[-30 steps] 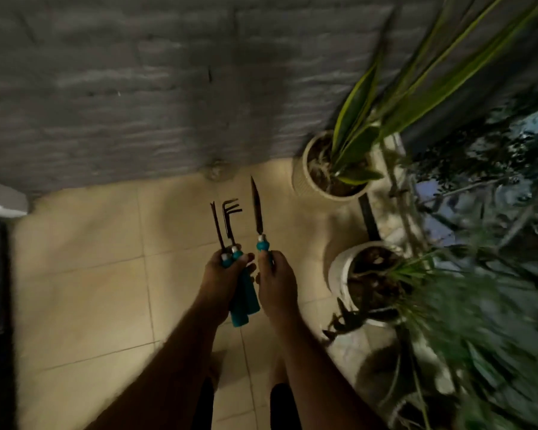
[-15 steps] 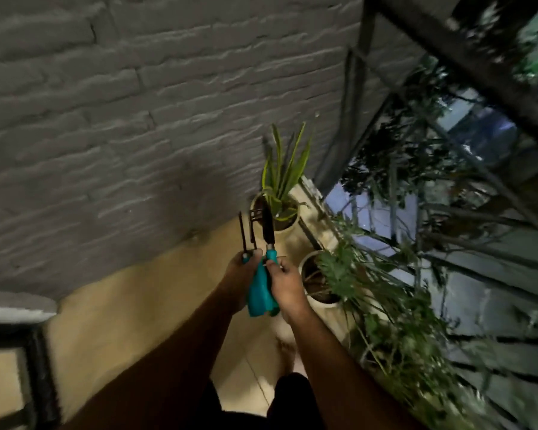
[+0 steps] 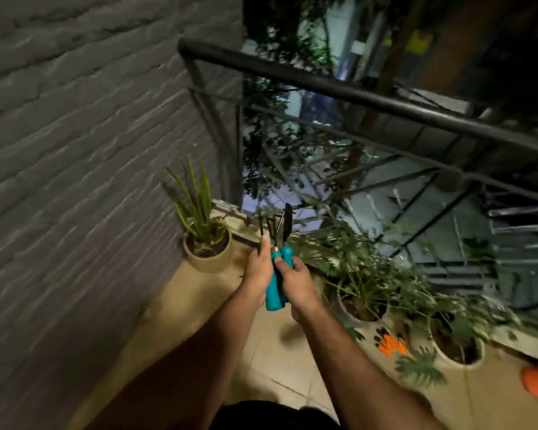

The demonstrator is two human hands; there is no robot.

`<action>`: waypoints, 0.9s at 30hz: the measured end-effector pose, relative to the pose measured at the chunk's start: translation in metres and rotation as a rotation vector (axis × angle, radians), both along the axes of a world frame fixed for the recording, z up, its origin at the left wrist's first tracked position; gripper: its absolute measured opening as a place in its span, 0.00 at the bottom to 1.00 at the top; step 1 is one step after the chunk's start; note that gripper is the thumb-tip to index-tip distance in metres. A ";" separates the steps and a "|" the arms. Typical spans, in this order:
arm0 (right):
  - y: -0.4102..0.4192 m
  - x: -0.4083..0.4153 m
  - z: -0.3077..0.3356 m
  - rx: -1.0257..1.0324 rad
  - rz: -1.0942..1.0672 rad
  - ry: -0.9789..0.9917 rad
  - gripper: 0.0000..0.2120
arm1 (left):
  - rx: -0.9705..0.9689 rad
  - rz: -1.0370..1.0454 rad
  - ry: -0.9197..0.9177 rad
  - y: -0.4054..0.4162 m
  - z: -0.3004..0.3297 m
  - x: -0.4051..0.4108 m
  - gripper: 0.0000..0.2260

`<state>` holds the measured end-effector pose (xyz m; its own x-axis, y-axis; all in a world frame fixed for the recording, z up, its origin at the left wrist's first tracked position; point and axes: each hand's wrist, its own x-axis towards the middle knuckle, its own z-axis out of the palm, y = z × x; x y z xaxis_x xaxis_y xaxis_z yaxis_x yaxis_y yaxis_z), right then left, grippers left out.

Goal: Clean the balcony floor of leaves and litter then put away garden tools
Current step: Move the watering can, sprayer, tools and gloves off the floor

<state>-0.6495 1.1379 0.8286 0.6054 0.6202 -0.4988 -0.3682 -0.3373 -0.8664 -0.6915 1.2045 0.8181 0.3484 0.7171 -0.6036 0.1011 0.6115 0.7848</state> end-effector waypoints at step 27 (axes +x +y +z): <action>-0.268 0.146 0.034 0.278 -0.815 -0.122 0.13 | -0.072 -0.898 -0.115 -0.250 0.054 0.201 0.16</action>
